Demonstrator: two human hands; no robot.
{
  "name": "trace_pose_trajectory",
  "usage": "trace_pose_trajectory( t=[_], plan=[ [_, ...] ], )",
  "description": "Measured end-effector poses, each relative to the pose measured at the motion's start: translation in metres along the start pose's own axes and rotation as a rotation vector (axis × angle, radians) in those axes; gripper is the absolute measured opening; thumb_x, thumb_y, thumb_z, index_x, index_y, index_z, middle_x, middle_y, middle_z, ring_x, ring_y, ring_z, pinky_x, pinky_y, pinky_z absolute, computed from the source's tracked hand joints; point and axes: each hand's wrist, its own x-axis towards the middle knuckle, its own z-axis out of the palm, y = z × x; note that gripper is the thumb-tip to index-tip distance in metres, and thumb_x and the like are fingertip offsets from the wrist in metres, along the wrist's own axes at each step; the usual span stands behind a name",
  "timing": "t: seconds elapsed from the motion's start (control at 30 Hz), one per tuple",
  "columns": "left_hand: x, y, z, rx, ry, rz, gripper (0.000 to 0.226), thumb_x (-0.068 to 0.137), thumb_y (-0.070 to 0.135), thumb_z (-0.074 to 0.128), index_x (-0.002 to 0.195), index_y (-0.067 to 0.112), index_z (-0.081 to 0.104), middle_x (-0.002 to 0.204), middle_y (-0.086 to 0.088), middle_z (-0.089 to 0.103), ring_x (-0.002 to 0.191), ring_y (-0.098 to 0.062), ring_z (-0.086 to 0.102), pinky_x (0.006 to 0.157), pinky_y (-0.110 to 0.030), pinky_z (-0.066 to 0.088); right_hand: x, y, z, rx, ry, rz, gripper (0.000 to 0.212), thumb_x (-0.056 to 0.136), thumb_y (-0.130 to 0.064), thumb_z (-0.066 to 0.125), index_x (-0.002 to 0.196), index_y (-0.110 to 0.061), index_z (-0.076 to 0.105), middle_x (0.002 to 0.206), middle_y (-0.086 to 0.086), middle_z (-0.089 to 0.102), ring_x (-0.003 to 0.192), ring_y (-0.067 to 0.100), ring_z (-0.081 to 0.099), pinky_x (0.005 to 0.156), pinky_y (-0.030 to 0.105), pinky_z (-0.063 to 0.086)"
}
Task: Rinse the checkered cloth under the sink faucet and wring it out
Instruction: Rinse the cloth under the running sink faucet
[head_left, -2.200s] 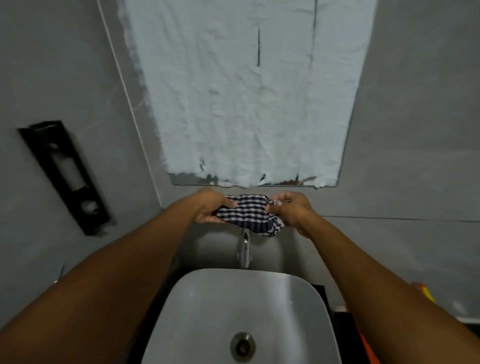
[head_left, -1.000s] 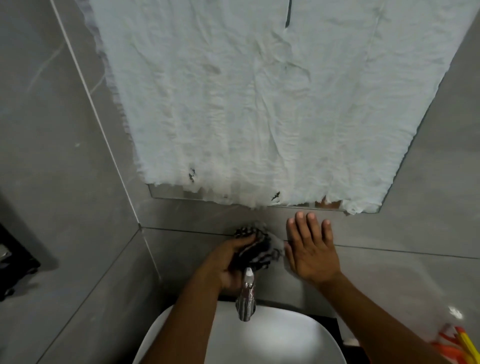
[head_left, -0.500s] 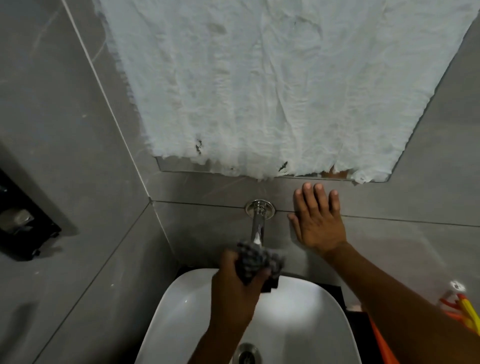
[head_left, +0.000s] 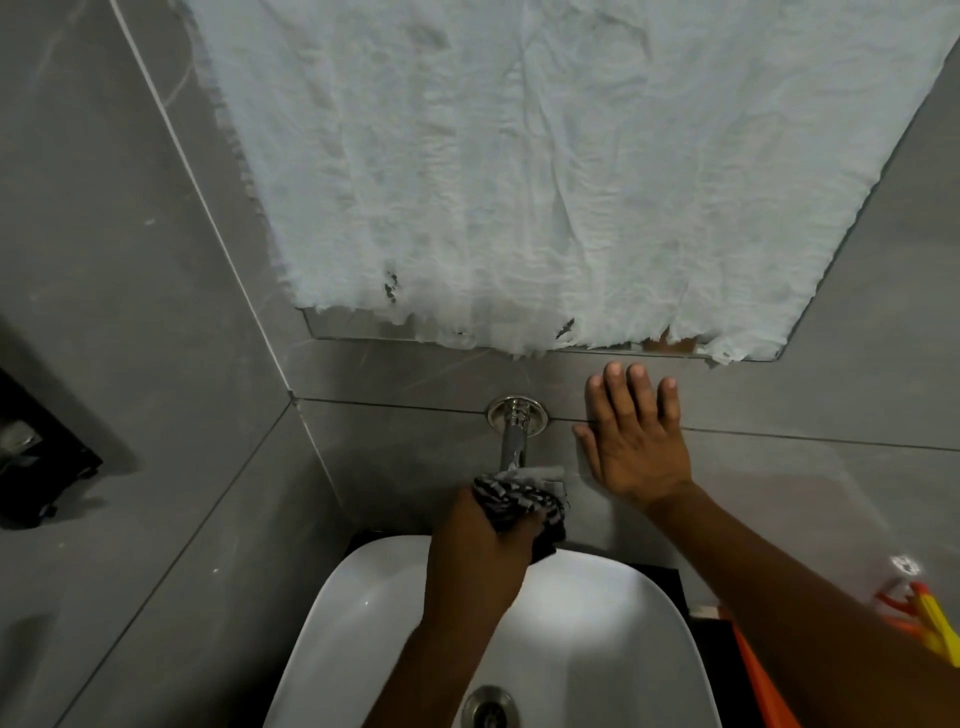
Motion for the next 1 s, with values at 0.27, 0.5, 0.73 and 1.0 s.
trace_pose_trajectory(
  t=[0.27, 0.5, 0.73, 1.0],
  plan=[
    [0.075, 0.062, -0.011, -0.059, -0.307, -0.185, 0.019, 0.088, 0.035, 0.067, 0.095, 0.018, 0.071, 0.093, -0.004, 0.073, 0.076, -0.015, 0.072, 0.067, -0.028, 0.058, -0.001, 0.001, 0.003, 0.014, -0.007, 0.011, 0.078, 0.093, -0.044, 0.052, 0.154, -0.009, 0.018, 0.166, 0.009, -0.008, 0.152, 0.029, -0.006, 0.122, 0.053, -0.002],
    [0.099, 0.040, -0.014, -0.718, -0.555, -0.577, 0.017, 0.088, 0.017, 0.062, 0.090, 0.002, 0.069, 0.081, -0.014, 0.075, 0.083, -0.030, 0.066, 0.088, -0.049, 0.050, -0.002, -0.005, -0.004, 0.026, -0.082, 0.044, 0.072, 0.097, -0.042, 0.041, 0.155, -0.009, 0.013, 0.165, 0.009, -0.013, 0.151, 0.030, -0.011, 0.121, 0.053, -0.008],
    [0.085, 0.064, 0.009, -0.082, -0.174, -0.280, 0.044, 0.075, 0.009, 0.070, 0.117, -0.003, 0.062, 0.116, -0.021, 0.068, 0.101, -0.034, 0.068, 0.083, -0.039, 0.055, 0.002, -0.014, -0.018, 0.019, -0.193, 0.106, 0.075, 0.097, -0.040, 0.042, 0.155, -0.008, 0.005, 0.164, 0.012, -0.013, 0.150, 0.031, -0.015, 0.119, 0.058, -0.004],
    [0.083, 0.048, -0.008, -0.515, -0.480, -0.434, 0.005, 0.082, 0.010, 0.064, 0.083, 0.005, 0.065, 0.076, -0.010, 0.066, 0.061, -0.021, 0.061, 0.051, -0.026, 0.050, 0.007, -0.016, -0.042, 0.086, -0.390, 0.132, 0.073, 0.095, -0.033, 0.043, 0.154, -0.007, 0.007, 0.163, 0.014, -0.001, 0.150, 0.035, -0.002, 0.120, 0.054, -0.010]
  ],
)
